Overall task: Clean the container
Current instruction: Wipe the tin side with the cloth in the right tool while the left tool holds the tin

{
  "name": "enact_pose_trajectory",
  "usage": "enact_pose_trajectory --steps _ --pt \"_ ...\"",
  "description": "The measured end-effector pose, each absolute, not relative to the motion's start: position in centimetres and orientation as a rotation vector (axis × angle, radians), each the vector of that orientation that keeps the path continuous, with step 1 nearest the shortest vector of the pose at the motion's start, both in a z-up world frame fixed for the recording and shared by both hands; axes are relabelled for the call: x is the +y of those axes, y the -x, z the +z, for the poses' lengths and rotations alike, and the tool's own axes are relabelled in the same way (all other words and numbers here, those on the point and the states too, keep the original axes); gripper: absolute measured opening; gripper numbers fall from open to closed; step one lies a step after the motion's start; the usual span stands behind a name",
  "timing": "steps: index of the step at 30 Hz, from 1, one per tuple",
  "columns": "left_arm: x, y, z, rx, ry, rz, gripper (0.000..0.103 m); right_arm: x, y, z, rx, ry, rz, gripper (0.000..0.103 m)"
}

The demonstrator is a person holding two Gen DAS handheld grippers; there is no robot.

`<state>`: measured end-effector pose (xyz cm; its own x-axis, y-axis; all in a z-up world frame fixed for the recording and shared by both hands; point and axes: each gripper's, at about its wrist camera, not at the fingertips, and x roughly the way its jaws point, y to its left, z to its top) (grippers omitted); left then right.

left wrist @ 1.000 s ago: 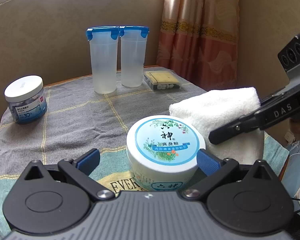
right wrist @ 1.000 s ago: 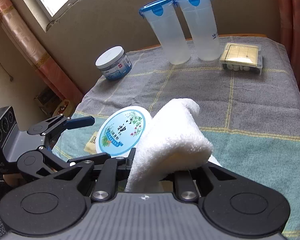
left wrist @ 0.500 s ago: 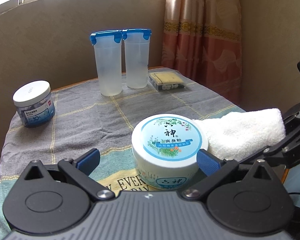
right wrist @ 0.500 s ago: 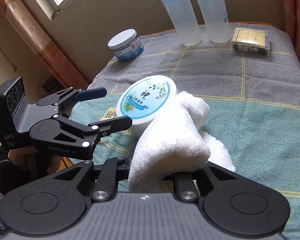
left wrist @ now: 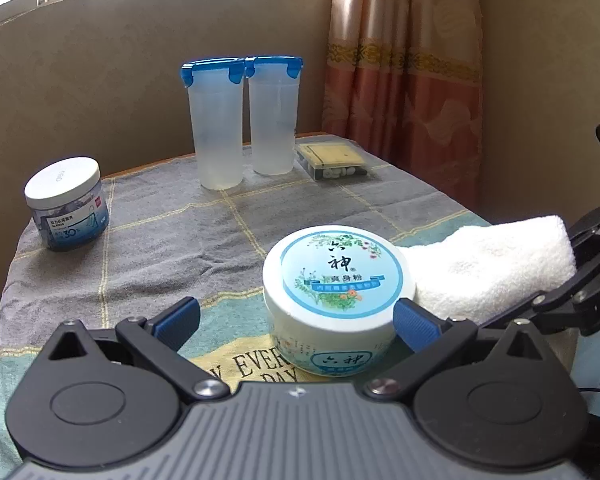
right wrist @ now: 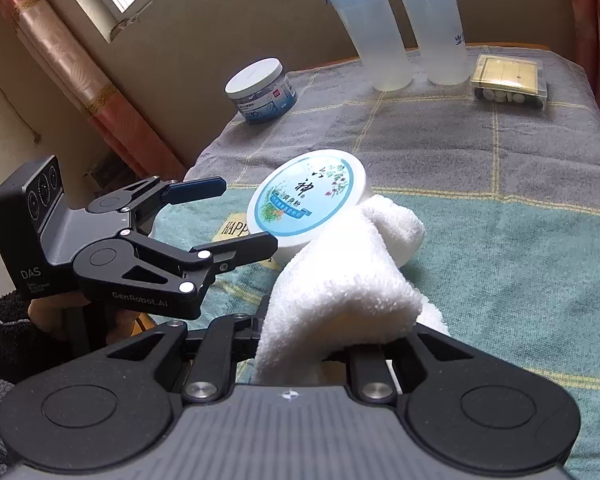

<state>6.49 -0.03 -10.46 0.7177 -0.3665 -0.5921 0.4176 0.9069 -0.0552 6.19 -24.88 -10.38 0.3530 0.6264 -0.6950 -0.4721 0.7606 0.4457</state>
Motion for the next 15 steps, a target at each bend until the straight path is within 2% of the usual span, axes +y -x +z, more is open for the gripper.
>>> enact_pose_trajectory --steps 15 --pt "-0.7 -7.1 -11.5 0.671 -0.116 -0.462 0.103 -26.2 -10.1 -9.9 0.939 -0.211 0.702 0.021"
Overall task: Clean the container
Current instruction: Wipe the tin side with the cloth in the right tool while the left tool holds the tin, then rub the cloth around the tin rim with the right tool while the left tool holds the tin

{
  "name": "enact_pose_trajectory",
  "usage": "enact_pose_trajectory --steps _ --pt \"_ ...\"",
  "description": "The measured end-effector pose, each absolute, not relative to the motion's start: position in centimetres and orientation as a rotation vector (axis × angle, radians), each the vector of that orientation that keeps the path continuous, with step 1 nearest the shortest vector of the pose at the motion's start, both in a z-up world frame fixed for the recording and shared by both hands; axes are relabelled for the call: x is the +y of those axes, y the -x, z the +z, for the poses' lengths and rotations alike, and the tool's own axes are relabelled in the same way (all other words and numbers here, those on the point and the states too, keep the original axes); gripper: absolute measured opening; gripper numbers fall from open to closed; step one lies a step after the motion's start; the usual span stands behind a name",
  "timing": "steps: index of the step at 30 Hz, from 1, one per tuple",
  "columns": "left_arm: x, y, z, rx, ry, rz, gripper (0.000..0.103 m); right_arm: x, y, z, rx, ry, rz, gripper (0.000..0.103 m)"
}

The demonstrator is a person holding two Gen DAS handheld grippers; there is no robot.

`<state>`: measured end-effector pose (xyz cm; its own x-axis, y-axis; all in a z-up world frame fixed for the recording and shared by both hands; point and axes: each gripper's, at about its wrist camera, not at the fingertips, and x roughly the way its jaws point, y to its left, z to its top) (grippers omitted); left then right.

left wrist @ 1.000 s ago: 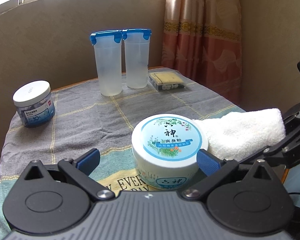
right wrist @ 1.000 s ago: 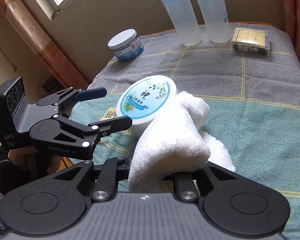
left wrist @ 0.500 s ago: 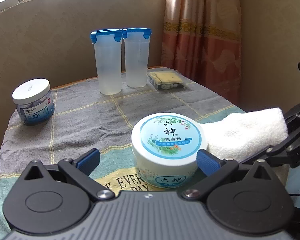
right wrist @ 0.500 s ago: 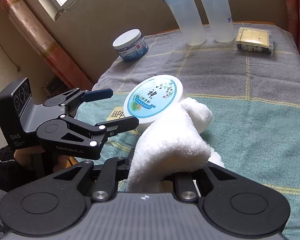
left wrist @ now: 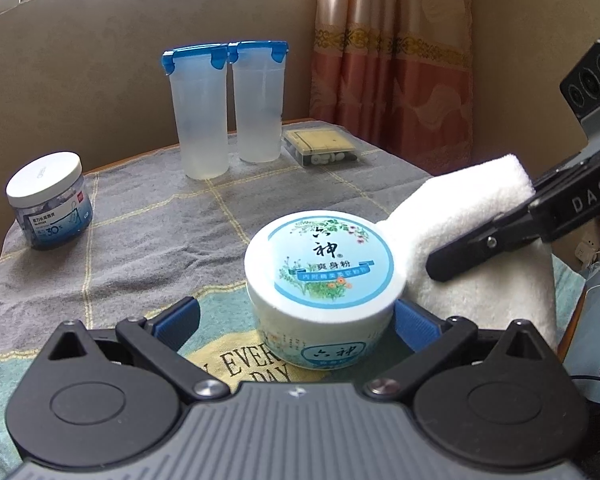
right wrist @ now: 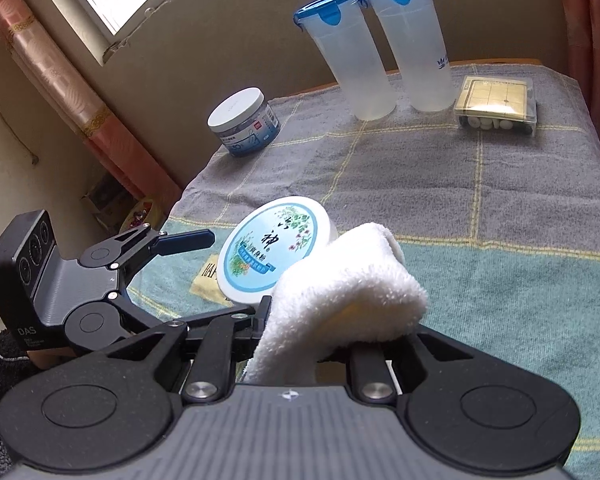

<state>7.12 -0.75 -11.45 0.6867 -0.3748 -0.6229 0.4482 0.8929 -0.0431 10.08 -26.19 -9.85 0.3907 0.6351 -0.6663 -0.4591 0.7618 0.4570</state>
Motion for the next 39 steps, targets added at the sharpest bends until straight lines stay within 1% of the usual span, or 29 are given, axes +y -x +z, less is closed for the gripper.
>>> enact_pose_trajectory --steps 13,21,27,32,39 --pt "-0.4 -7.5 -12.3 0.699 -0.134 -0.456 0.103 -27.6 -13.8 -8.9 0.880 -0.221 0.613 0.022" --pt "0.4 -7.2 -12.0 0.690 -0.158 -0.458 0.103 -26.5 -12.1 -9.8 0.917 -0.224 0.640 0.022" --pt "1.6 -7.4 -10.3 0.646 -0.163 -0.520 0.102 -26.1 -10.7 -9.8 0.929 -0.200 0.637 0.022" --pt "2.2 -9.4 -10.2 0.634 -0.204 -0.492 0.103 -25.5 -9.8 -9.9 0.943 -0.187 0.632 0.022" --pt "2.2 -12.2 -10.3 0.678 -0.165 -0.541 0.103 -24.2 -8.6 -10.0 0.965 -0.154 0.636 0.022"
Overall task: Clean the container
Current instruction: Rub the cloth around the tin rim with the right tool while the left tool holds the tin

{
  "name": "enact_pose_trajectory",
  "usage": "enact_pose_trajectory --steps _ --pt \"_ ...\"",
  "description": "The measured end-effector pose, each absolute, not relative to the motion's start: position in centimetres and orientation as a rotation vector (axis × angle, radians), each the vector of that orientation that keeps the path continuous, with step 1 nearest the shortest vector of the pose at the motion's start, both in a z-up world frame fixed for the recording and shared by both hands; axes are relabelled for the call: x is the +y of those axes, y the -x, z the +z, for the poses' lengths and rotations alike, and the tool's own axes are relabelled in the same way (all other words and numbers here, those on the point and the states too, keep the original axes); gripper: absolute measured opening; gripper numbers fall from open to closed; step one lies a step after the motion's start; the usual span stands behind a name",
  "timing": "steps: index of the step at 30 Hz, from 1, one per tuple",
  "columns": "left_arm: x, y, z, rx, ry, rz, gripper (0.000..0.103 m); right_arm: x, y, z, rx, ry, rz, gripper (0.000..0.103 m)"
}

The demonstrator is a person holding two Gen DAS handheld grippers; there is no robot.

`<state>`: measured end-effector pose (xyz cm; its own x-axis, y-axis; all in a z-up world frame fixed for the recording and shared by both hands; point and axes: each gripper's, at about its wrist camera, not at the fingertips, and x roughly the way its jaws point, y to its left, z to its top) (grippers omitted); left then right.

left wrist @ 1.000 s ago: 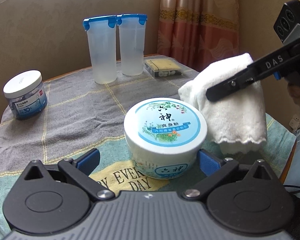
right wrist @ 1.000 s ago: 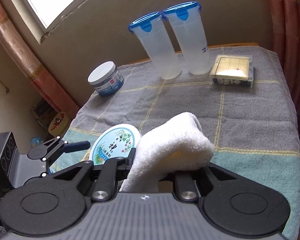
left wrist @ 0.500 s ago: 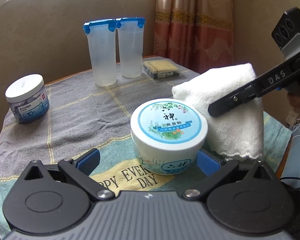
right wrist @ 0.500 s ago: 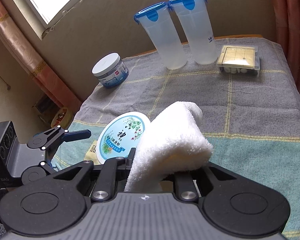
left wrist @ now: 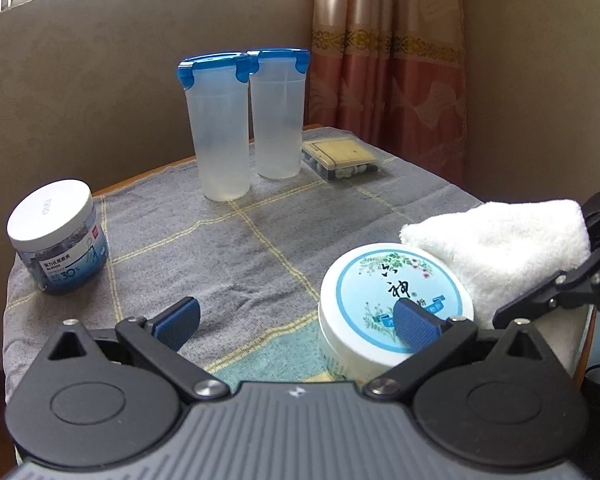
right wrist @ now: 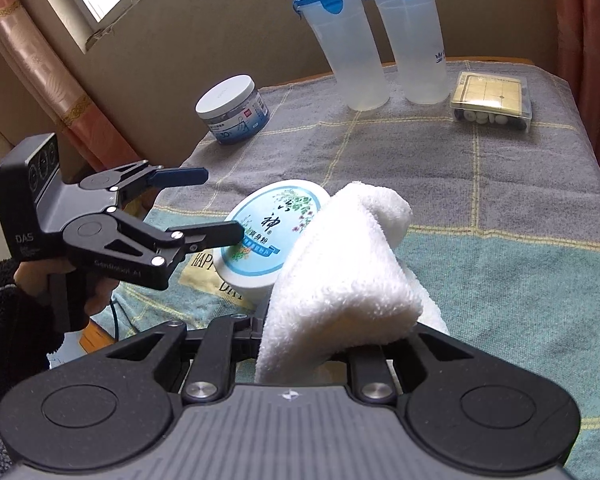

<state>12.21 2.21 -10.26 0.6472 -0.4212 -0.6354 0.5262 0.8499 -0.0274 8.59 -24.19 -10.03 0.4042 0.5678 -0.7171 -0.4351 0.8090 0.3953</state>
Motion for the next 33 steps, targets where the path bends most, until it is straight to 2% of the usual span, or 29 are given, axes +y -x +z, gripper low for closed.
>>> enact_pose_trajectory --steps 8,33 --pt "1.7 -13.3 -10.1 0.738 -0.189 -0.574 0.103 -22.3 -7.1 -10.4 0.995 -0.107 0.681 0.023" --pt "1.3 -13.6 -9.9 0.747 -0.218 -0.566 0.103 -15.3 -6.9 -11.3 1.059 -0.044 0.889 0.024"
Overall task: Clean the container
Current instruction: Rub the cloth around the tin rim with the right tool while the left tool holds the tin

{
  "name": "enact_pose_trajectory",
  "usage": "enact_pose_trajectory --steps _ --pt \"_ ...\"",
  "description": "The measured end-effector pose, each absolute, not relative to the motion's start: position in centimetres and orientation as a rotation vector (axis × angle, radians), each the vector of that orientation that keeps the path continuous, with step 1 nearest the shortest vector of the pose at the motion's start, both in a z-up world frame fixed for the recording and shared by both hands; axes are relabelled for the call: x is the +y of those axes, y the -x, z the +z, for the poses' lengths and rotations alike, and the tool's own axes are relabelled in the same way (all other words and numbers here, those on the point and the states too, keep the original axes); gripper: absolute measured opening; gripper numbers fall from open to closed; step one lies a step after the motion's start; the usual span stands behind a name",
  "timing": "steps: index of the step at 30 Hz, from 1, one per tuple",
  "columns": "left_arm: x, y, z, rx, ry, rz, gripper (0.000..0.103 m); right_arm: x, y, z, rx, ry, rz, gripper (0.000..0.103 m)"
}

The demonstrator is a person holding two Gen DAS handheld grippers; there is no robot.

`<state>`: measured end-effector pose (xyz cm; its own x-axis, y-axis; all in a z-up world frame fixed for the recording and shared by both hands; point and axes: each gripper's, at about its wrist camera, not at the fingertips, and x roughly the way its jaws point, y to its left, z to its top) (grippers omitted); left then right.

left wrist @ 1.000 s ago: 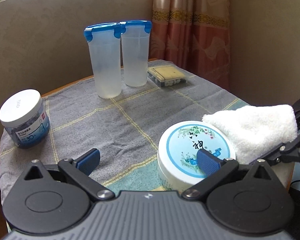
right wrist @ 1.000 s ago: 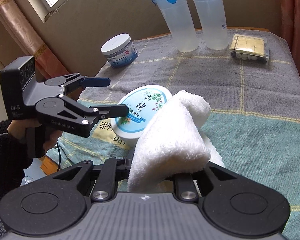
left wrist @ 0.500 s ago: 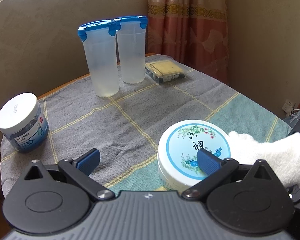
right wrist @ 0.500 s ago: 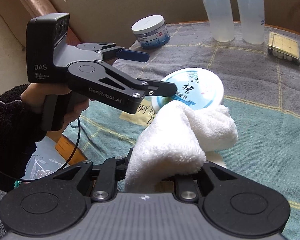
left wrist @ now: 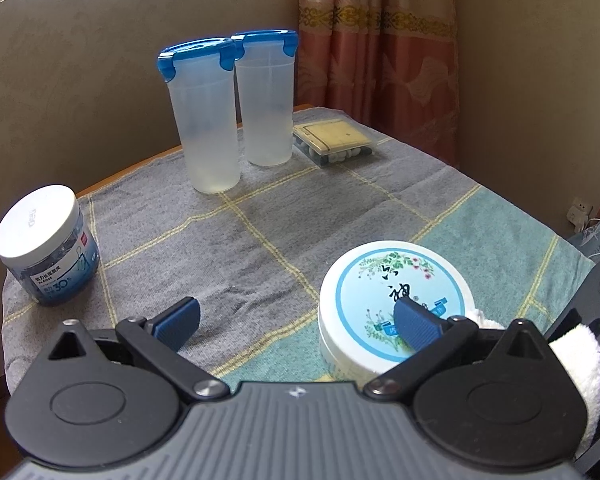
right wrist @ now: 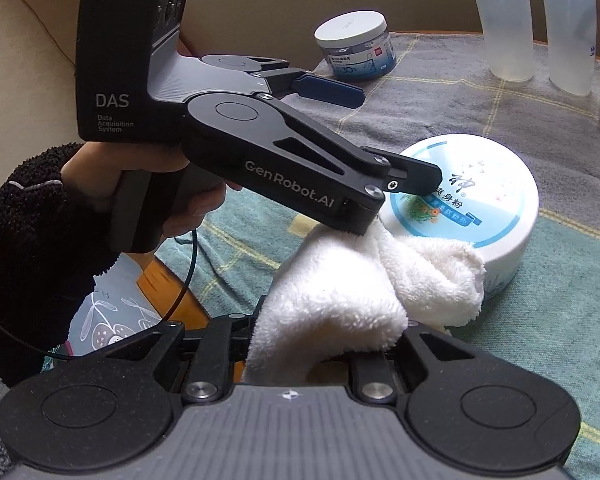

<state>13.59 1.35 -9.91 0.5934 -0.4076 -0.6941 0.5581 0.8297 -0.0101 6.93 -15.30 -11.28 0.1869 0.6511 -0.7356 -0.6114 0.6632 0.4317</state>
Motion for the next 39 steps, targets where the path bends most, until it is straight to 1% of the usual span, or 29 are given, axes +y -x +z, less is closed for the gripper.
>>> enact_pose_trajectory --steps 6,20,26,39 --pt "1.3 -13.6 -9.8 0.753 -0.216 -0.563 0.103 -17.3 -7.1 -11.1 1.055 -0.104 0.850 0.021" --pt "0.9 -13.6 -9.7 0.747 -0.244 -0.555 0.103 -23.1 -6.8 -10.4 1.020 -0.184 0.711 0.022" --pt "0.8 -13.5 -9.6 0.744 -0.250 -0.550 0.103 -25.2 -8.3 -10.2 0.992 -0.219 0.673 0.023" --pt "1.0 -14.0 -9.7 0.749 -0.235 -0.545 0.103 -26.2 -12.1 -9.1 0.943 -0.159 0.622 0.023"
